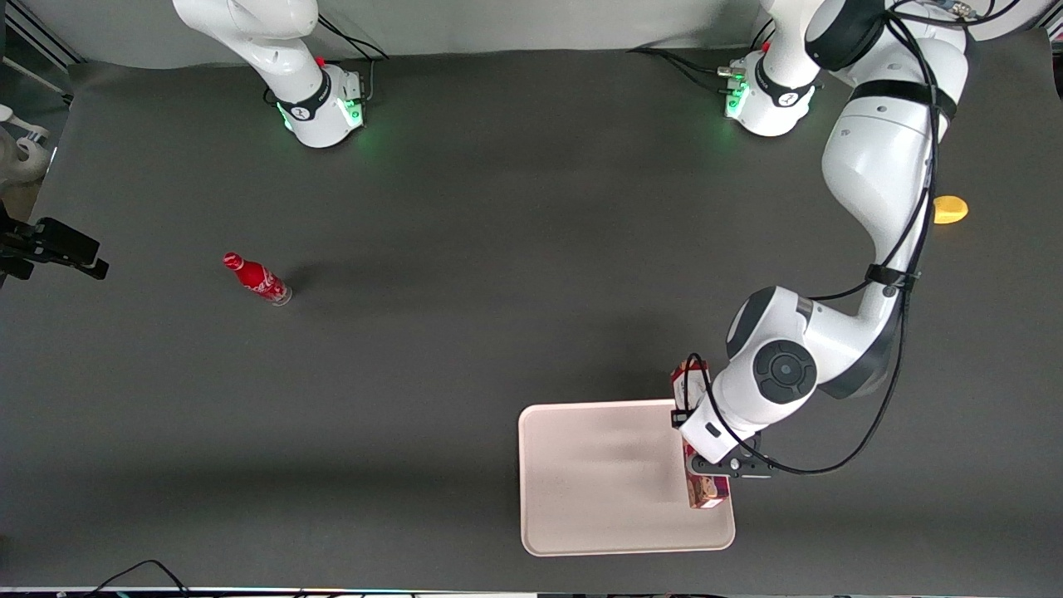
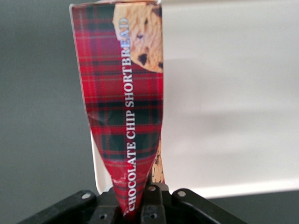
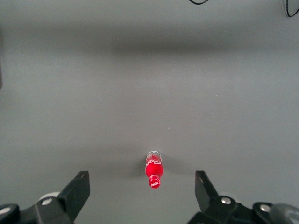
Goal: Place red cookie box on tray
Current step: 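Lower the cookie box onto the tray and open the left gripper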
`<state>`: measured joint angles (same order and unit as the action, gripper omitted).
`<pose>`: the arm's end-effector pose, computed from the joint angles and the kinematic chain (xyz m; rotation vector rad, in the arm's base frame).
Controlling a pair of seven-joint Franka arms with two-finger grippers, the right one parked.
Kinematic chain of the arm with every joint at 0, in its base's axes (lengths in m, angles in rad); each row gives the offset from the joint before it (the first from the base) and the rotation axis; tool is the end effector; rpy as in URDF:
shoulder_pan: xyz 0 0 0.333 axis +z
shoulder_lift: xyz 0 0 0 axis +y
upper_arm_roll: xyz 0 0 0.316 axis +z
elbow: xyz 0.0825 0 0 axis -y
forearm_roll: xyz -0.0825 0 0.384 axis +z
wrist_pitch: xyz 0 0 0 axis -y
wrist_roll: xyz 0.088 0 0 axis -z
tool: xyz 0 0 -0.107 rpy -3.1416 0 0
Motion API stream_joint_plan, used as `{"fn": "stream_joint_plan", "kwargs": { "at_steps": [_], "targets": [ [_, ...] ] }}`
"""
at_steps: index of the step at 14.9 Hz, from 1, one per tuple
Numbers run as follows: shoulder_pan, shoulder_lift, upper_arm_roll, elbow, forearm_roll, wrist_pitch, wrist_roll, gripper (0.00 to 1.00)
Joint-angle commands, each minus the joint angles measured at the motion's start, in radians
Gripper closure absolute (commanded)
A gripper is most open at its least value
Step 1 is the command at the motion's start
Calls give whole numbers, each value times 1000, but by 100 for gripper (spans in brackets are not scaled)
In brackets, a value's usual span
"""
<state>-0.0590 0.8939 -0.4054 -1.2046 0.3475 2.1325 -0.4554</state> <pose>0.7268 -0.2461 0.2730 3.0904 -0.0400 0.1376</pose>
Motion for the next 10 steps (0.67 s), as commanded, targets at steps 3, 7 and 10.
{"fn": "stream_joint_plan", "kwargs": {
  "at_steps": [3, 7, 10],
  "targets": [
    [-58, 108, 79, 146, 31, 98, 6, 100],
    [-74, 141, 105, 180, 38, 112, 6, 100],
    [-78, 169, 109, 171, 56, 161, 7, 100]
  ]
}}
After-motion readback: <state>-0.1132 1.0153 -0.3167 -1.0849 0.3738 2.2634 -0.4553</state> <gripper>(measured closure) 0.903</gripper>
